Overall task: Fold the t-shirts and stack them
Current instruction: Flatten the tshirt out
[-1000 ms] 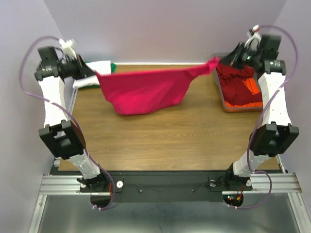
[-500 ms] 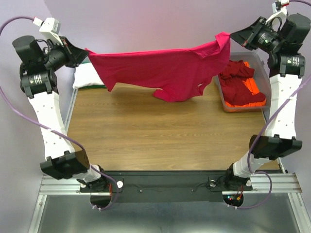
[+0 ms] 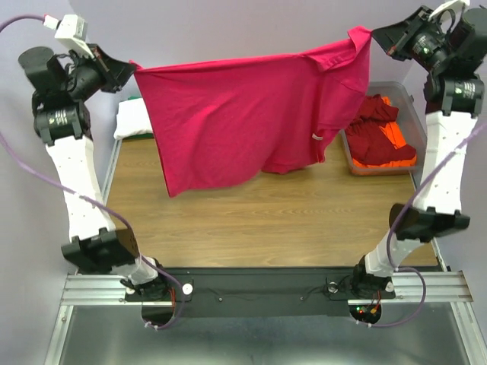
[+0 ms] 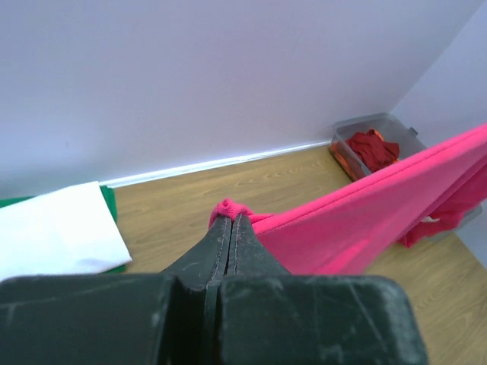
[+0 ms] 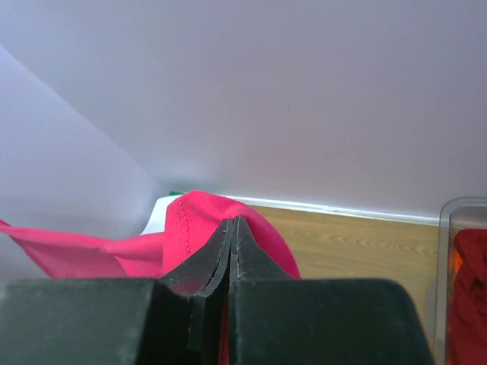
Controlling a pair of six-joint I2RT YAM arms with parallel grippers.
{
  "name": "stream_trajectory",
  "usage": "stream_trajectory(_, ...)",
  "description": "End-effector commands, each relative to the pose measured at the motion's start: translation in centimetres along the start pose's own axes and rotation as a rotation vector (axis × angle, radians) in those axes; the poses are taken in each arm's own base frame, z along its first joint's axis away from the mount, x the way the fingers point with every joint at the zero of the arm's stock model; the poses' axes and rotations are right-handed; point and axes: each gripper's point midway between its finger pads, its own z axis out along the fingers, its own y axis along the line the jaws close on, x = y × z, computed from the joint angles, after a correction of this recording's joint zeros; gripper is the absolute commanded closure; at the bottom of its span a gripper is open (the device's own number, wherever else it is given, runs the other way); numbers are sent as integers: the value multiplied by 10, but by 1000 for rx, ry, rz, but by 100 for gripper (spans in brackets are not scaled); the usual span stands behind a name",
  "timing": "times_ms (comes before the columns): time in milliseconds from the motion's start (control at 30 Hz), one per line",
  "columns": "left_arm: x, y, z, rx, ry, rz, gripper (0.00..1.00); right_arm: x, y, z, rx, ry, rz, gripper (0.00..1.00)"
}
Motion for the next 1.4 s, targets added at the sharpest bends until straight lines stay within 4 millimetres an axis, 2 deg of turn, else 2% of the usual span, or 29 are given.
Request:
stream_trajectory(0,-29,16,33,13,-79,71,100,-22,-35,36,38,-98,-33,99)
stream_trajectory(33,-29,24,49,26,-77,64,100,-27,-41,51,20,-120,-46,99)
stream_trajectory(200,-43,51,102,71,-117,14,100,-33,-62,85,-15,-195,-27,99)
stream_trajectory(300,-66,47,112,118,-209,38,100,-45,-65,97,-47,-269,-41,99)
stream_trajectory(367,-93,36,110,156,-315,85,100,-65,-57,96,-77,-351,-66,99)
stream_trajectory(400,-100,32,108,167,-347,104,100,-67,-57,95,-73,-361,-64,99)
stream_trajectory(433,-119,22,101,180,-413,156,100,-79,-49,90,-92,-403,-89,99)
stream_trajectory(567,-159,-10,73,219,-552,255,100,-115,-15,63,-141,-534,-167,99)
stream_trajectory(633,-171,-25,60,242,-605,294,100,-129,-1,47,-150,-589,-201,99)
stream_trajectory(667,-172,-27,59,242,-613,298,100,-131,0,46,-143,-597,-208,99)
stream_trajectory(700,-172,-26,58,238,-616,301,100,-131,0,45,-142,-595,-213,99)
stream_trajectory(767,-161,-17,64,223,-589,306,100,-114,-9,53,-138,-538,-200,99)
stream_trajectory(800,-153,-11,67,214,-569,300,100,-103,-15,58,-137,-505,-187,99)
stream_trajectory(833,-134,3,77,200,-523,269,100,-92,-21,64,-139,-467,-173,99)
stream_trajectory(867,-121,10,81,192,-490,287,100,-66,-34,75,-143,-391,-147,99)
stream_trajectory(900,-107,18,87,183,-457,273,100,-52,-41,80,-142,-350,-127,99)
stream_trajectory(933,-73,35,95,167,-383,233,100,-36,-49,85,-140,-301,-105,99)
stream_trajectory(967,-54,44,99,155,-345,252,100,-4,-64,90,-124,-219,-69,99)
stream_trajectory(1000,-35,52,102,144,-304,251,100,17,-66,91,-144,-151,-80,99)
stream_trajectory(1033,-2,64,104,121,-237,216,100,43,-76,89,-126,-74,-53,99)
stream_trajectory(1067,23,73,104,106,-176,190,100,63,-82,86,-115,-20,-45,99)
stream_trajectory(1100,53,85,101,81,-112,210,100,104,-93,73,-89,87,-40,99)
stream_trajectory(1133,81,89,97,83,-33,173,100,122,-98,65,-78,132,-42,99)
stream_trajectory(1167,98,94,91,78,12,171,100,139,-102,56,-64,173,-47,99)
stream_trajectory(1200,116,100,83,71,59,167,100,147,-93,39,-70,200,-59,100)
stream_trajectory(1233,152,103,71,70,157,179,100,190,-107,23,-45,305,-62,99)
stream_trajectory(1300,186,105,56,76,252,190,100,219,-111,0,-24,373,-76,99)
stream_trajectory(1333,208,104,47,85,305,199,100,244,-118,-19,11,427,-82,99)
stream_trajectory(1367,231,104,36,93,382,211,100,256,-119,-28,15,457,-88,99)
